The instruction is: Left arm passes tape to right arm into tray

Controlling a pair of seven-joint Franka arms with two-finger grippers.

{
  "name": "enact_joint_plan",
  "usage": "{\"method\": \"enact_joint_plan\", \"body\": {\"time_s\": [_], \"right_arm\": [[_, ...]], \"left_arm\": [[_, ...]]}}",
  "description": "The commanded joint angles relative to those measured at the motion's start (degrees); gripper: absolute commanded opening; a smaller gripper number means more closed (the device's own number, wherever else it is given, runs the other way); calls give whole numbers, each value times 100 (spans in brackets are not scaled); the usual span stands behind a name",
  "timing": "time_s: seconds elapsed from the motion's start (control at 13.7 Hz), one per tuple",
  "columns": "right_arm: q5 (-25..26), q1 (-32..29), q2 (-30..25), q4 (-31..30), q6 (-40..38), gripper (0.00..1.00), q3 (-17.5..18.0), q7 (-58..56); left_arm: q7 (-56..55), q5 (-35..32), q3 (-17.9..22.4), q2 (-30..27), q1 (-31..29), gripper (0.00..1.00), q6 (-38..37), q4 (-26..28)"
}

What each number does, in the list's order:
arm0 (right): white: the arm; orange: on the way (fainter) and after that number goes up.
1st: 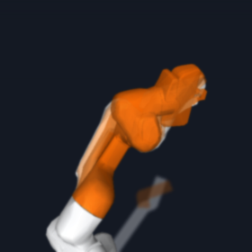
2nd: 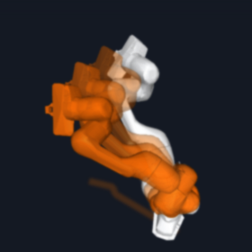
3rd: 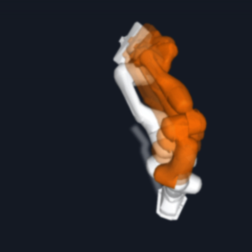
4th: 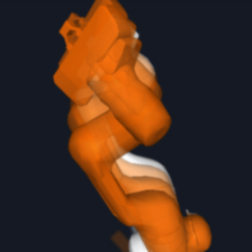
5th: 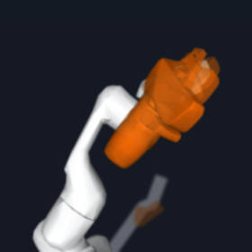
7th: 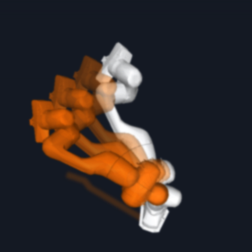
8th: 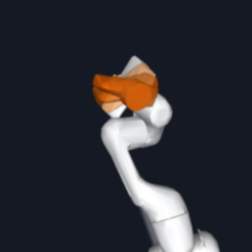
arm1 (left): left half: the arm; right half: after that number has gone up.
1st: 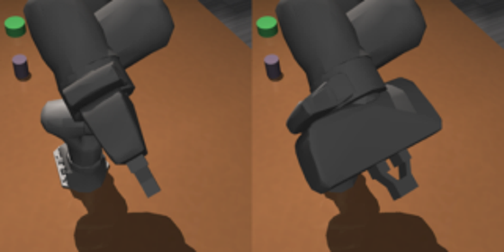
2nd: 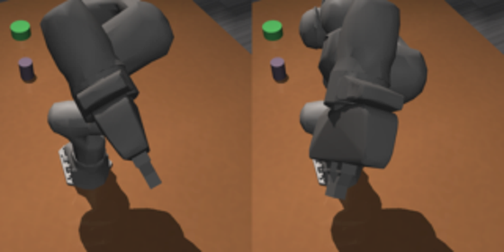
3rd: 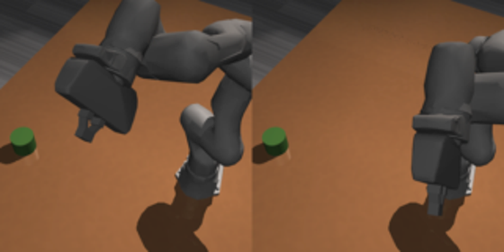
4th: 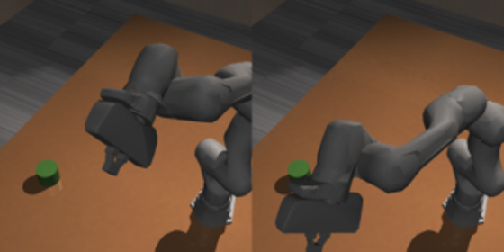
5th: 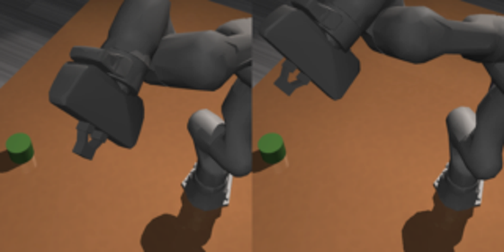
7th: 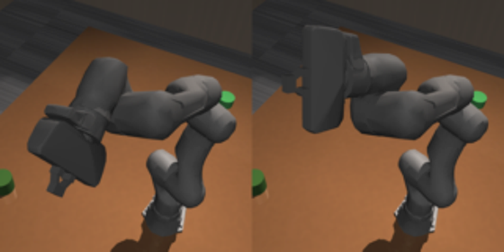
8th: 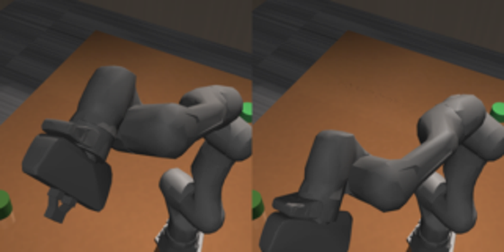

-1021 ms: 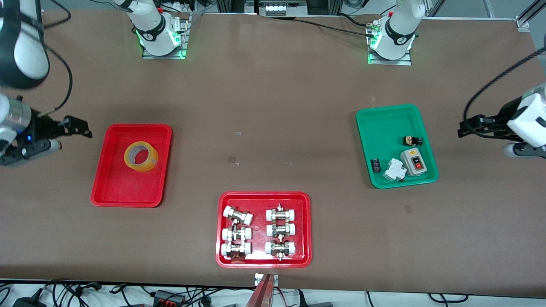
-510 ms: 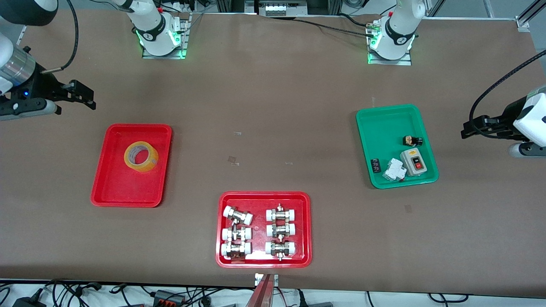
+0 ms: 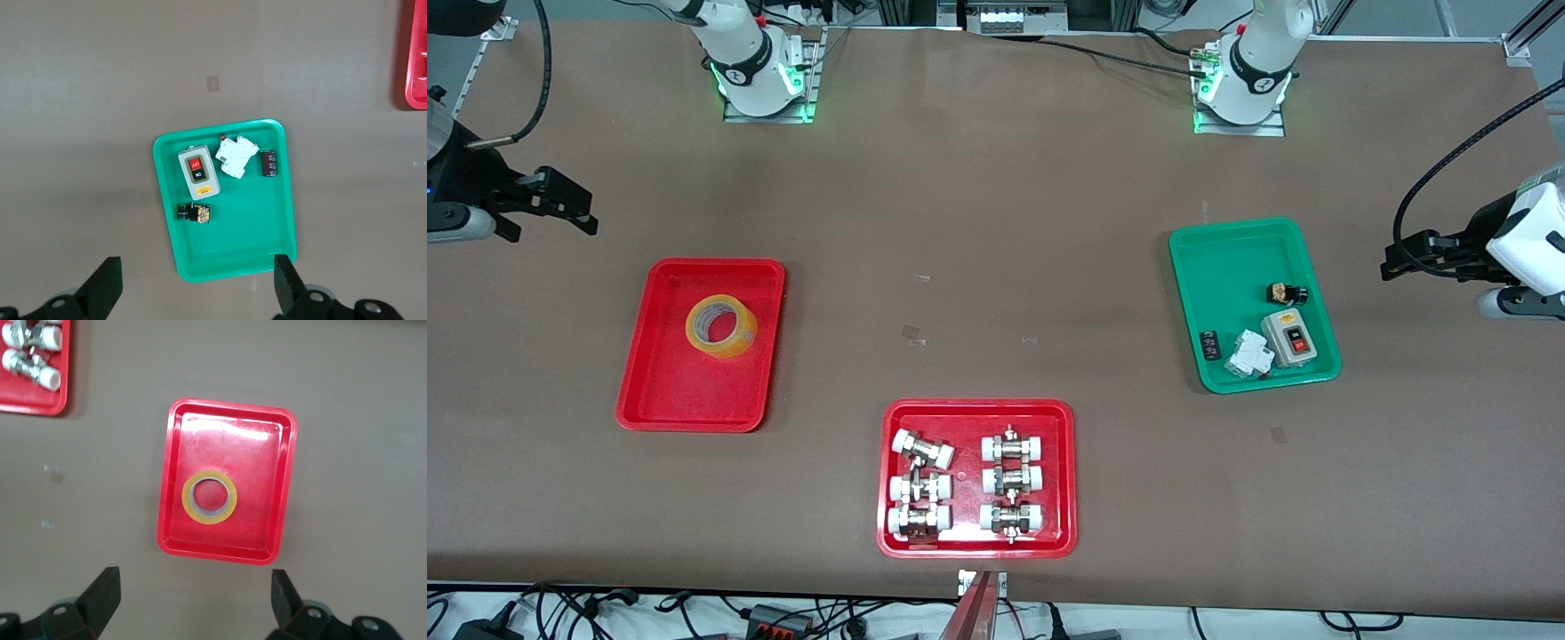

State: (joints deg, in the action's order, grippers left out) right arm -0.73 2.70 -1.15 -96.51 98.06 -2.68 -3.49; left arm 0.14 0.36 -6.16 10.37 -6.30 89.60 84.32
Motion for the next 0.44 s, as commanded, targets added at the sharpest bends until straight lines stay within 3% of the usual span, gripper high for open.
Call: {"method": "enact_joint_plan", "body": {"time_s": [0.0, 0.36], "right_arm": [[204, 64, 98, 176, -181, 100, -4, 558], [161, 38, 98, 229, -190, 100, -13, 516]], "left_arm": [[39, 105, -8, -141, -11, 100, 100, 164], [92, 96, -43, -141, -20, 100, 154, 190]]}}
